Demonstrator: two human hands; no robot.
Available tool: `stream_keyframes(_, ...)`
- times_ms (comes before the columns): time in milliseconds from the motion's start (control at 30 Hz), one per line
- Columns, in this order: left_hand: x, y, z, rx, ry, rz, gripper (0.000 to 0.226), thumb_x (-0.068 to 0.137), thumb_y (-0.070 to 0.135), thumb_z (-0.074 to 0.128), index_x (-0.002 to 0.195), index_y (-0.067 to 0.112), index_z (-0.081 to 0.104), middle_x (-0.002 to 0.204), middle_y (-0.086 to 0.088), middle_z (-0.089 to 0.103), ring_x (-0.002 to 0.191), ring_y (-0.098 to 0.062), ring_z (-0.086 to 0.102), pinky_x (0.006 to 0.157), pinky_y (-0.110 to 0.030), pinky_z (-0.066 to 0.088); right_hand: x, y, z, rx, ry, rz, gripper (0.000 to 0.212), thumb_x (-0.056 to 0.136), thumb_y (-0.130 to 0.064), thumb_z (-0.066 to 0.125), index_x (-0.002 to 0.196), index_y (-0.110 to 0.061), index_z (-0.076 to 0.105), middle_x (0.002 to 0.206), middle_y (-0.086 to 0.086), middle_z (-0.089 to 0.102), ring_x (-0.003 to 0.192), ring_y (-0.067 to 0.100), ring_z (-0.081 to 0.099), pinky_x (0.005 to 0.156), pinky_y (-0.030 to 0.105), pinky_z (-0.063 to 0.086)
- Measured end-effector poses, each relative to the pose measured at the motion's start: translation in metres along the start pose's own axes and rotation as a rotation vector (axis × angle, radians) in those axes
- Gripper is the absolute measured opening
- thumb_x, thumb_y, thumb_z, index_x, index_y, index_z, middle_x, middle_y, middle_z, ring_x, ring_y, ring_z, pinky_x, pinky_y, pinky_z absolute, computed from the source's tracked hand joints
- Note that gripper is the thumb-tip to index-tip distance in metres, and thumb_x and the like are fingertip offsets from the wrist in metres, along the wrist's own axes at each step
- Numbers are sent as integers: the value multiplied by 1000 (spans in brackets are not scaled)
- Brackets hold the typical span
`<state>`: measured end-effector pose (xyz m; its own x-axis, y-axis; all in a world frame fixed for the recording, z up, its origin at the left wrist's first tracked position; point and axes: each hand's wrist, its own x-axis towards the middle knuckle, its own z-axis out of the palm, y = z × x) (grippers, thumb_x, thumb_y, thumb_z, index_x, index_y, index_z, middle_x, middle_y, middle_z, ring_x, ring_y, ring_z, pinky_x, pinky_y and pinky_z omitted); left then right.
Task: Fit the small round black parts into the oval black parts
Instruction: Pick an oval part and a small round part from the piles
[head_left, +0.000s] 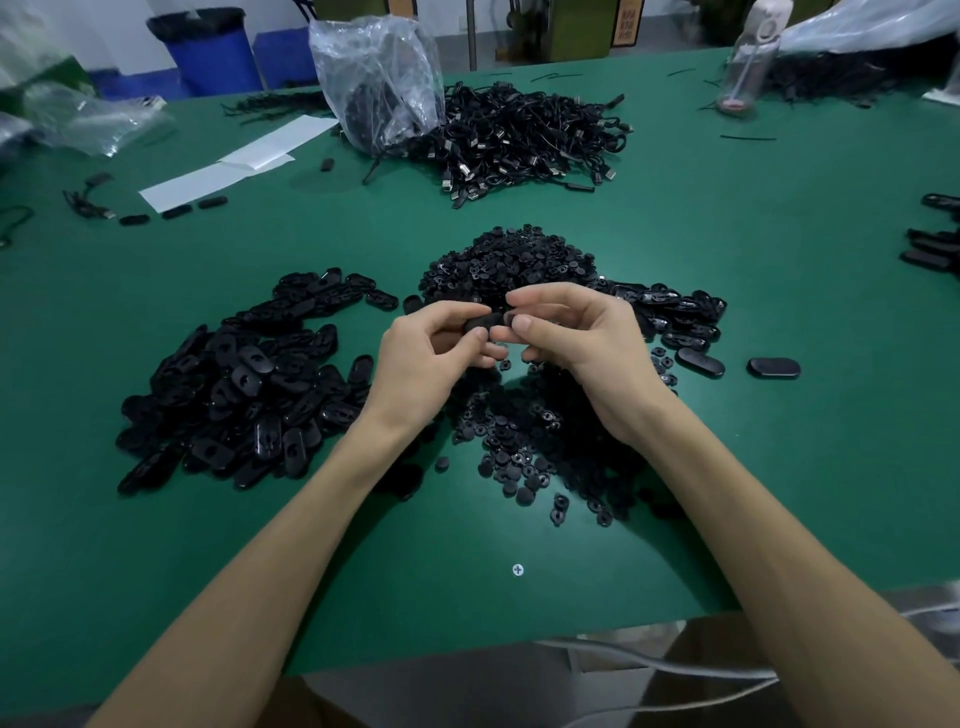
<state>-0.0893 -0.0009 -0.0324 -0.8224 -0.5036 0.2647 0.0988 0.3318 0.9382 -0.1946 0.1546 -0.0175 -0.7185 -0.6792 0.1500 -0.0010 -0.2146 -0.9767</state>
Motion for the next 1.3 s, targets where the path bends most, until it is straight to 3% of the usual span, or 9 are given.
stream_keyframes(100,0,0,-1,-71,-4,-28,16,97,-2,67,114,1,69,97,-14,79,87,-27,80,78,-36,65,0,0,1,8,-13,10,19,92,-5,74,111,-10,75,101,13,79,98,28,76,75,27,55)
stream_keyframes(233,-2,3,-1,-205,5,-88,14,98,-2,67,112,1,66,98,-22,74,84,-32,79,71,-33,64,1,1,1,3,-25,19,17,92,-8,74,108,-16,77,98,8,79,93,17,74,76,26,54)
stream_keyframes(333,-2,7,-2,-230,6,-89,25,97,0,68,123,2,69,90,-15,74,87,-32,79,75,-33,64,0,2,1,10,-25,24,15,92,-9,75,106,-17,78,94,9,79,91,17,75,75,24,55)
stream_keyframes(433,-2,11,-4,-257,-59,-100,29,98,0,66,127,5,71,97,-14,78,93,-32,78,78,-33,63,0,2,1,30,-17,32,15,92,-9,75,106,-15,77,93,9,79,92,18,76,75,24,57)
stream_keyframes(700,-4,15,-9,-247,-44,-163,18,97,9,72,114,2,69,98,-16,79,91,-33,78,77,-37,65,-1,0,3,33,21,29,14,91,-6,76,104,-11,76,96,12,79,96,24,76,78,29,59)
stream_keyframes(933,-2,15,-10,-501,7,-289,18,90,14,78,104,8,69,110,-16,77,101,-28,76,87,-33,60,-3,-2,6,14,17,29,13,90,-6,77,103,-9,75,95,12,79,90,22,77,70,26,57)
stream_keyframes(1067,-3,14,-9,-526,18,-286,19,86,15,81,101,8,72,100,-11,75,94,-21,74,83,-31,60,-4,-2,8,-2,54,35,16,88,-5,79,103,-4,74,90,11,78,86,20,77,69,25,57)
stream_keyframes(1300,-6,15,-4,-428,-13,-195,19,83,12,81,96,6,69,93,-15,76,92,-27,76,83,-35,62,-4,-1,8,-5,84,23,15,86,-6,81,99,-6,73,88,13,79,83,19,76,68,27,57)
